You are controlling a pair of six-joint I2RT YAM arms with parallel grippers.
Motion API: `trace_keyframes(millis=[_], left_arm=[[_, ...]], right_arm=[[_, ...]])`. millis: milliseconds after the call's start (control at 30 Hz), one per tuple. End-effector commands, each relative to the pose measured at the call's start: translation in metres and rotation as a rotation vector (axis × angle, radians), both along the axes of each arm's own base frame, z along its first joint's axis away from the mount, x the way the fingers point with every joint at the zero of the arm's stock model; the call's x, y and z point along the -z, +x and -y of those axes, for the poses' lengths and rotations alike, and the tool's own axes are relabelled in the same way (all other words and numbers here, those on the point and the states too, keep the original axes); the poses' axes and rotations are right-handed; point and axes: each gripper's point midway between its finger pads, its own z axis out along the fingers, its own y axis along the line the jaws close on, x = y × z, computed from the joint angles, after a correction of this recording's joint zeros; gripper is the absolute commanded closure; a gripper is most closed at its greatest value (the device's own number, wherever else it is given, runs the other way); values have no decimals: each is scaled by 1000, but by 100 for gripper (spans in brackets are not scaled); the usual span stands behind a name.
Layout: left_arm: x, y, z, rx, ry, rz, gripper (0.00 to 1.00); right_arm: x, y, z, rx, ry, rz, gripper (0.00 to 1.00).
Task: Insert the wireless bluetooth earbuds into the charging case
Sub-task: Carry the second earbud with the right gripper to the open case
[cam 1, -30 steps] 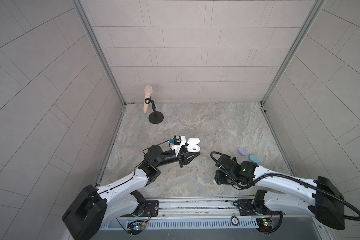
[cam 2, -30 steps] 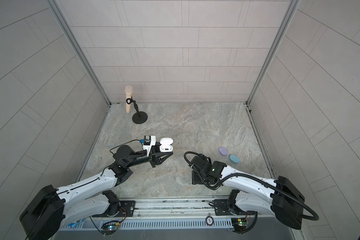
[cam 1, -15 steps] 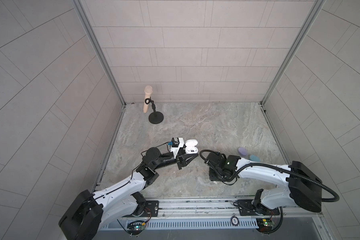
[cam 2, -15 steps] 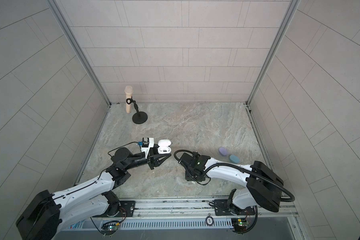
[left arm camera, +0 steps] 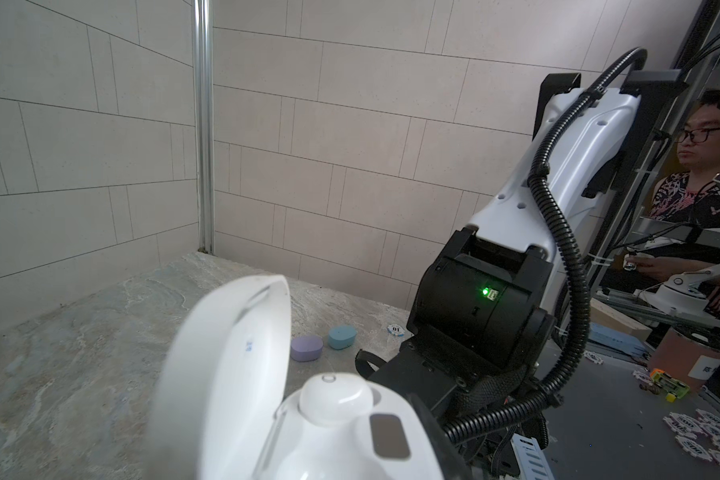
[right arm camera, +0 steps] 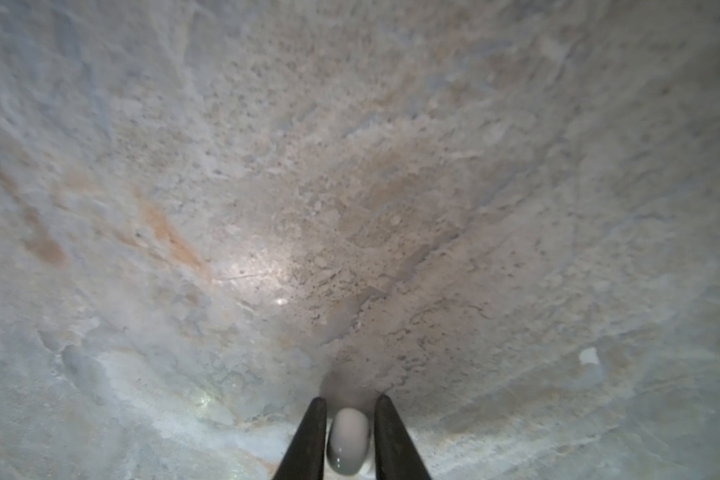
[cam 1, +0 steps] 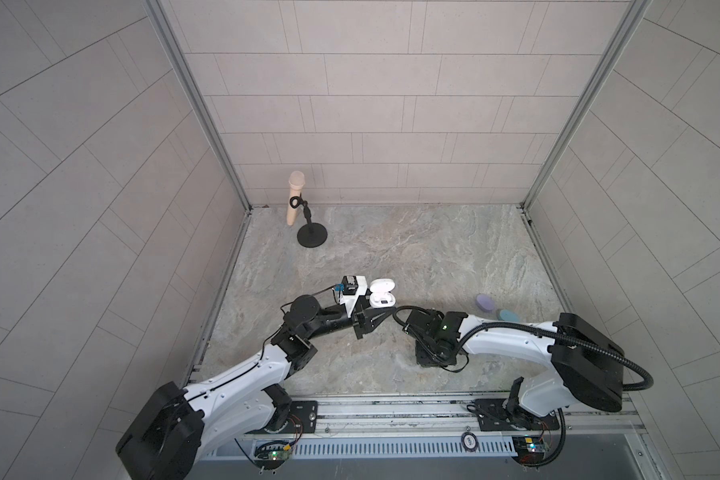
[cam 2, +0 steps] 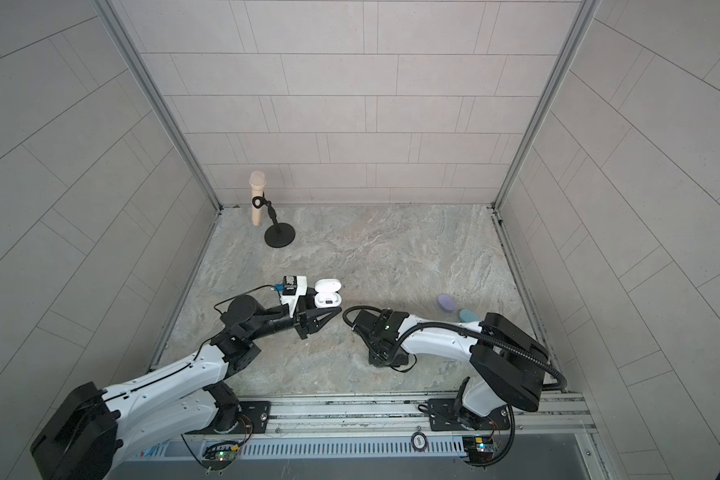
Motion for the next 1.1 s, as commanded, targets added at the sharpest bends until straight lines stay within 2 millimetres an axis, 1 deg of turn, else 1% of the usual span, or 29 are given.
trace_keyframes(millis=[0, 100, 200, 333, 467, 600, 767, 933, 1067], left_arm=[[-4, -2, -4, -6, -10, 25, 94], [-4, -2, -4, -7, -10, 26, 94], [-4, -2, -3, -7, -8, 25, 94], [-7, -1, -2, -1, -11, 29, 94], [-10, 0, 0, 5, -13, 29, 94], [-13, 1, 2, 12, -15, 34, 94], [-17, 4, 5, 16, -15, 39, 93], [-21, 6, 9, 24, -14, 44, 93], [-22, 9, 12, 29, -17, 47, 93]], right_arm=[[7, -5, 11, 25, -49, -15, 82], [5, -4, 10, 27, -44, -6, 85], [-6, 1, 9, 23, -31, 30, 88], [-29, 11, 9, 31, 25, 75, 92], [-60, 23, 12, 37, 86, 124, 95], [-101, 36, 6, 27, 216, 200, 98], [-155, 49, 3, 25, 362, 304, 99], [-217, 55, 1, -3, 499, 473, 98], [-265, 54, -3, -31, 630, 596, 98]])
